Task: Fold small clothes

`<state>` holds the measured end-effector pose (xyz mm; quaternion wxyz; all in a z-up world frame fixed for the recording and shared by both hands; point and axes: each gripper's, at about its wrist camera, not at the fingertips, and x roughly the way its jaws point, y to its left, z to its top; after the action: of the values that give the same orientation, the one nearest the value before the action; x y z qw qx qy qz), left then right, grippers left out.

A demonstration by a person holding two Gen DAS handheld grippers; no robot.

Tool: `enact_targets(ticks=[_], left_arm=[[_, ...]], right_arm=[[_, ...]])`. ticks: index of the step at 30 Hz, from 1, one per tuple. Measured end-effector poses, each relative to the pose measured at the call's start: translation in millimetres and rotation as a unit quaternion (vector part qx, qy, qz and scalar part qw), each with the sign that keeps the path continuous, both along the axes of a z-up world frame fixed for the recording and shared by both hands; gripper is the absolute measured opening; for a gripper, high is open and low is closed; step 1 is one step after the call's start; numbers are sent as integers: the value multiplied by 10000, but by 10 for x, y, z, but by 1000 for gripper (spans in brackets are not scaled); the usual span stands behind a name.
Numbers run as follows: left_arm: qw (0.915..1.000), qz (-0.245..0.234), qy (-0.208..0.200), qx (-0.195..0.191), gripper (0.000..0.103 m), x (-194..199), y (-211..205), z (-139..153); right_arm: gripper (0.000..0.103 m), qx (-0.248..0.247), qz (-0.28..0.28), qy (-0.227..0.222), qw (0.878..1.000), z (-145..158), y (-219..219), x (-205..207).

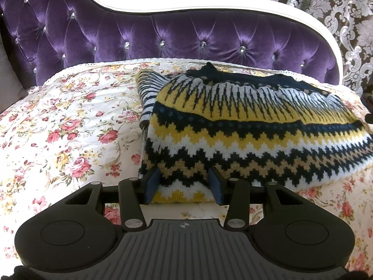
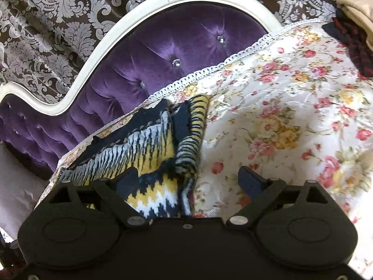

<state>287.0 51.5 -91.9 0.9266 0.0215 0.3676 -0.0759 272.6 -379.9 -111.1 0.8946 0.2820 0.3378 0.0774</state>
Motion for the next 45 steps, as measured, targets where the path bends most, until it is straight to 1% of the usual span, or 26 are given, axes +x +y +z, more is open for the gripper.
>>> enact_targets(ticks=[4, 8, 11, 13, 16, 17, 19, 21, 23, 24, 26, 27, 30, 33, 36, 38, 43, 45], left_arm=[[10000, 4, -60, 30, 44, -22, -6, -13], [9999, -36, -123, 73, 44, -43, -4, -13], [9997, -44, -232, 6, 45, -81, 23, -20], [9996, -10, -279, -54, 44, -106, 35, -22], [9995, 57, -284, -80, 45, -160, 20, 10], [9996, 79, -265, -62, 45, -175, 10, 27], [9995, 159, -250, -58, 45, -210, -10, 79], [9992, 231, -292, -169, 45, -249, -21, 173], [9985, 257, -412, -271, 45, -265, -40, 282], [9979, 281, -494, -298, 45, -247, -53, 361], [9968, 335, -605, -401, 45, -169, -69, 502], [9963, 356, -616, -491, 45, -105, -78, 571], [9956, 388, -535, -659, 45, 175, -151, 717], [9976, 284, -417, -470, 46, 480, -317, 754], [9991, 151, -349, -159, 46, 744, -546, 734], [9996, 54, -286, -43, 46, 910, -706, 687], [9997, -207, -10, 121, 46, 1247, -1102, 467], [9988, -281, 97, 383, 46, 1353, -1253, 327]], right_arm=[[100, -53, -61, -224, 9997, -44, 55, 7], [100, -363, -111, -529, 9979, -84, 143, -38], [100, -469, -143, -701, 9963, -99, 173, -72], [100, -464, -211, -746, 9959, -93, 161, -90], [100, -554, -488, -710, 9947, -78, 136, -121], [100, -677, -516, -677, 9941, -68, 140, -122], [100, -1155, -521, -537, 9905, -35, 184, -106], [100, -1620, -508, -493, 9842, -3, 221, -100], [100, -1837, -499, -508, 9804, -2, 219, -110], [100, -1824, -505, -487, 9807, -17, 204, -110], [102, -1685, -529, -319, 9838, -72, 160, -78], [102, -1680, -525, -313, 9839, -78, 157, -68], [102, -1973, -499, -277, 9787, -90, 247, -58], [103, -2191, -472, -232, 9743, -103, 310, -47], [103, -2210, -474, -245, 9738, -107, 320, -58], [103, -2179, -480, -265, 9744, -109, 321, -61], [103, -2160, -492, -300, 9747, -109, 309, -66], [103, -2140, -495, -317, 9751, -112, 302, -70]])
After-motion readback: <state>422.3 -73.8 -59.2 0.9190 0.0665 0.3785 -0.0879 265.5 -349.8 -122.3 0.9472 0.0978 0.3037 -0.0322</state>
